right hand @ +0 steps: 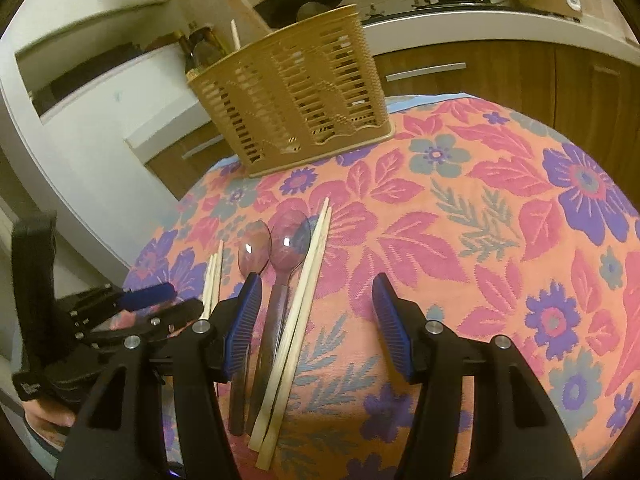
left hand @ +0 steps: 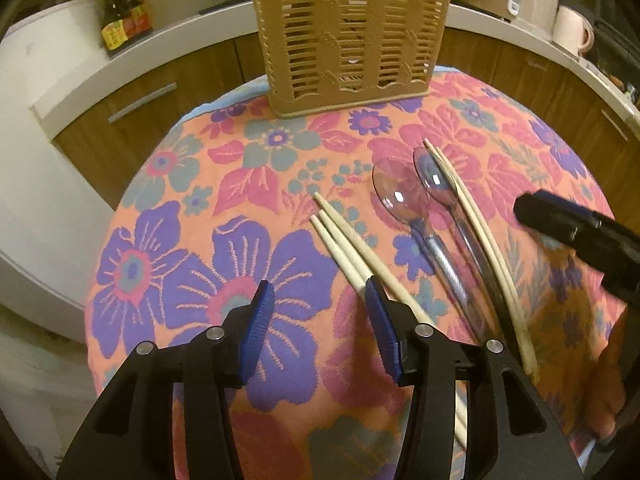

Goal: Organize utensils
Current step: 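Move both open tools back down over the remaining spoons and chopsticks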

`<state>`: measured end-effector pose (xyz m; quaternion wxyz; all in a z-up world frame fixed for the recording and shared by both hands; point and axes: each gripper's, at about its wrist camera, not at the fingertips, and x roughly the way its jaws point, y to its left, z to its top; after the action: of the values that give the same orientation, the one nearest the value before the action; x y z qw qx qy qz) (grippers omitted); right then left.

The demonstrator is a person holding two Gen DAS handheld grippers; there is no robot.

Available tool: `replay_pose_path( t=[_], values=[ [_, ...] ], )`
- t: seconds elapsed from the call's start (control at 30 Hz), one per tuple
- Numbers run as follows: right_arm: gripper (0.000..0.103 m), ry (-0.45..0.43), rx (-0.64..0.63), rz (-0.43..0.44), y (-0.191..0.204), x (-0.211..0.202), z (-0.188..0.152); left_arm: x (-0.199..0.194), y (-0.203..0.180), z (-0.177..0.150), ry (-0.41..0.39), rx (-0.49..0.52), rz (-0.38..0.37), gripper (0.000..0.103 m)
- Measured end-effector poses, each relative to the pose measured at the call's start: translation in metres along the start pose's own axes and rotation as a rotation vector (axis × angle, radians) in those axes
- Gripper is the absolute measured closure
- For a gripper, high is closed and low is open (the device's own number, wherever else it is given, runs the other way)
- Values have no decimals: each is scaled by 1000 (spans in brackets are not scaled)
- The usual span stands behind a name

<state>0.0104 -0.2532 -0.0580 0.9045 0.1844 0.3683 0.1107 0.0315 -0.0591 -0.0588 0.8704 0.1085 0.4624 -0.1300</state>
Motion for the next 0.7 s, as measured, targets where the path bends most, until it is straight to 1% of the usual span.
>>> replay_pose_path(
  t=[0.03,0.07,0.13,0.2,0.27,0.3,0.37,0.4,0.47,0.53,0.57,0.63,0.7],
  values=[
    [49,-2,12,11,-2,-1,0,1,2,-1,22,6,15,76],
    [49,-3,24,18,-5,-1,1,2,3,-2,30,7,21,79],
    [49,-1,46,30,-9,-1,1,0,7,-2,28,-10,-6,81],
    [49,0,53,43,-10,-2,2,-2,13,0,28,-63,-89,78],
    [49,-2,52,41,-10,-2,2,-7,13,1,18,-90,-148,67],
    [49,-1,51,41,-9,-2,2,-6,9,2,22,-79,-147,65],
    [49,0,51,40,-9,-1,1,-2,0,1,61,-54,-146,63],
    [49,-1,51,40,-9,-1,2,-2,-5,0,61,-38,-130,62],
    [49,-4,56,43,-10,-2,1,-2,-13,-2,74,-10,-107,54],
    [49,-8,66,47,-12,-2,1,-1,-22,-2,88,20,-74,53],
    [49,-8,69,49,-13,-3,1,1,-27,-3,100,43,-61,49],
    [49,-9,73,55,-14,-4,1,2,-32,-2,96,68,-44,49],
    [49,-11,72,57,-14,-4,0,2,-31,-2,90,70,-61,54]
  ],
)
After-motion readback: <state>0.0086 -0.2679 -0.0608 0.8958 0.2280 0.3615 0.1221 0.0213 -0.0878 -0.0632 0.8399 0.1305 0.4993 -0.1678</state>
